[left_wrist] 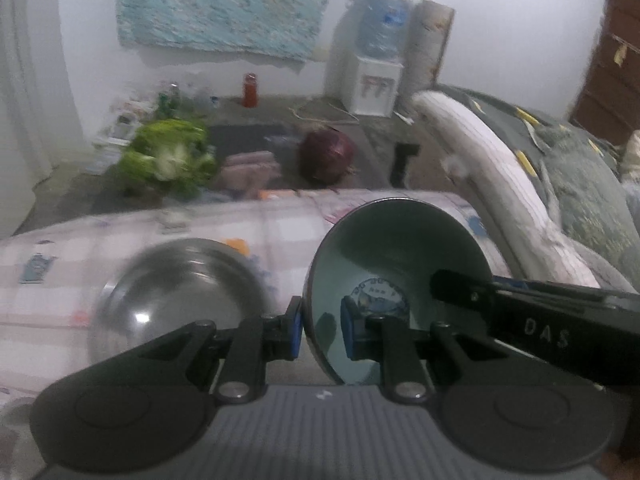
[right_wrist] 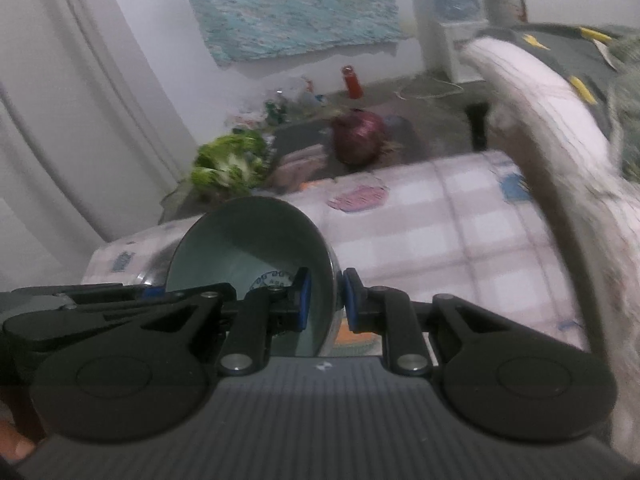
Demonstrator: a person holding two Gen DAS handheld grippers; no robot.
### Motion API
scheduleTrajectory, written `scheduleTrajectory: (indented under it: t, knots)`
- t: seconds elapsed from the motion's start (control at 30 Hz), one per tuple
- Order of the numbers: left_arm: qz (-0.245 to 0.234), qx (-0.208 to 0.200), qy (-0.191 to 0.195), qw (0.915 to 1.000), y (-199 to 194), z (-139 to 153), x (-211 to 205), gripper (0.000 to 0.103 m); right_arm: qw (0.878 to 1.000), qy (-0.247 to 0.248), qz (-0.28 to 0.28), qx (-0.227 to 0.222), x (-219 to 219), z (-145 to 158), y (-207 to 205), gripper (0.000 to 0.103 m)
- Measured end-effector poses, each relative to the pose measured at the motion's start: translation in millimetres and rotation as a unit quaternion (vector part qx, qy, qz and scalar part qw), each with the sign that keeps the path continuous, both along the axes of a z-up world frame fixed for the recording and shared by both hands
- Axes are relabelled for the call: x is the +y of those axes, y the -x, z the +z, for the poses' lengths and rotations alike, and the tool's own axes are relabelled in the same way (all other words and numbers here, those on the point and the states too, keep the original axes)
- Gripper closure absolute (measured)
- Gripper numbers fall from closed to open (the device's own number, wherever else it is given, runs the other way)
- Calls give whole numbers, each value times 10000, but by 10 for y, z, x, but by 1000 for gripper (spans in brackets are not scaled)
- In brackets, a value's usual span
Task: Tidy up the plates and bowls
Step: 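Lift the green bowl with both grippers and carry it toward the small steel bowl, then lower the green bowl into the small steel bowl and open both grippers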
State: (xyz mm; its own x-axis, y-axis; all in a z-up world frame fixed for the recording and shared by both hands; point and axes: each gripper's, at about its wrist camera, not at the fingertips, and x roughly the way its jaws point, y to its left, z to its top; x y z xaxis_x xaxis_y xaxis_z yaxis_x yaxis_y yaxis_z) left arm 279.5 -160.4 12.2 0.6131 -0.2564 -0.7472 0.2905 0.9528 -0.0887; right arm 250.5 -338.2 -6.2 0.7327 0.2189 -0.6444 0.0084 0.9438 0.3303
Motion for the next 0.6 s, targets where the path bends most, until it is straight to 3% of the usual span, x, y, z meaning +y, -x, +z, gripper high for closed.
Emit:
scheduleTrajectory:
  t: [0.27, 0.6]
  knots:
    - [693, -72, -117, 9975, -176, 39, 657, 83, 9982, 11, 596, -109, 681, 103, -432, 86]
    - [1181, 247, -308, 9922, -403, -294, 1120, 83, 9937, 65, 1059, 360, 1342, -266, -867, 86]
